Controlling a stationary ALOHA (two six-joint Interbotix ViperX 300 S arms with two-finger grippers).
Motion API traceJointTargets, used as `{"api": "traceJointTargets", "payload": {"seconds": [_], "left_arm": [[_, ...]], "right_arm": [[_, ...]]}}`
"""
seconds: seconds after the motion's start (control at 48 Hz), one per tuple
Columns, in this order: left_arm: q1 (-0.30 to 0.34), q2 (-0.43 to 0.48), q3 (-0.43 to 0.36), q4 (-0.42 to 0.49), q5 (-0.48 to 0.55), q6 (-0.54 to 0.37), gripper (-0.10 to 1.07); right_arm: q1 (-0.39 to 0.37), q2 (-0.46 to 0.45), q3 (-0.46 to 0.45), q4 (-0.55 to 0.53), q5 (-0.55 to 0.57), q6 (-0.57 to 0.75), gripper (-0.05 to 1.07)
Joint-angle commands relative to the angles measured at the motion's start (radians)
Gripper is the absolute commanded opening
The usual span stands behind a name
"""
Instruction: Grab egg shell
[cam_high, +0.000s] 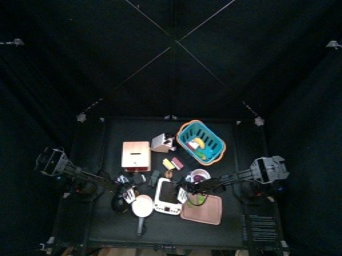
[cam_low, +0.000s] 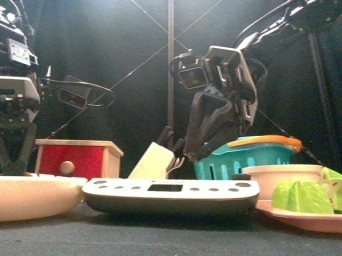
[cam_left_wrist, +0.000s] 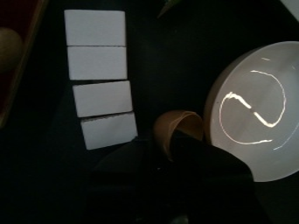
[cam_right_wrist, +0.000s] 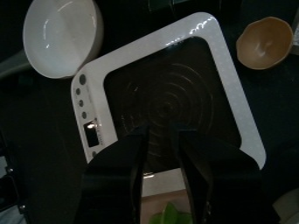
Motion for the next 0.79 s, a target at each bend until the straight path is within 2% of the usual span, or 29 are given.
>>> {"api": "traceJointTargets", "payload": {"seconds": [0.0,0.188,0.396,0.646,0.771], "left_arm": [[0.005,-0.011,-0.011,0.002,0.005,-0.002,0.59],[0.005,-0.067,-0.011,0.0,0.035,0.002,0.58],[0.005,-0.143,-0.012,-0.008,0.046,-0.002,0.58],[0.005,-0.144,-0.032,-0.023,0.04,0.003,0.58],[-0.005,-0.144,-0.061,-0.02,0.038,0.009,0.58]], "right_arm": [[-0.009,-0.041,-0.002,-0.025,-0.005,-0.002,0.68],[-0.028,-0.049,0.012,-0.098,-0.005,-0.002,0.68],[-0.054,-0.049,0.003,-0.227,-0.003,-0.002,0.68],[-0.048,-0.107,0.04,-0.287,0.0,-0.002,0.68],[-0.038,-0.167,0.077,-0.314,0.031,-0.005,0.68]]}}
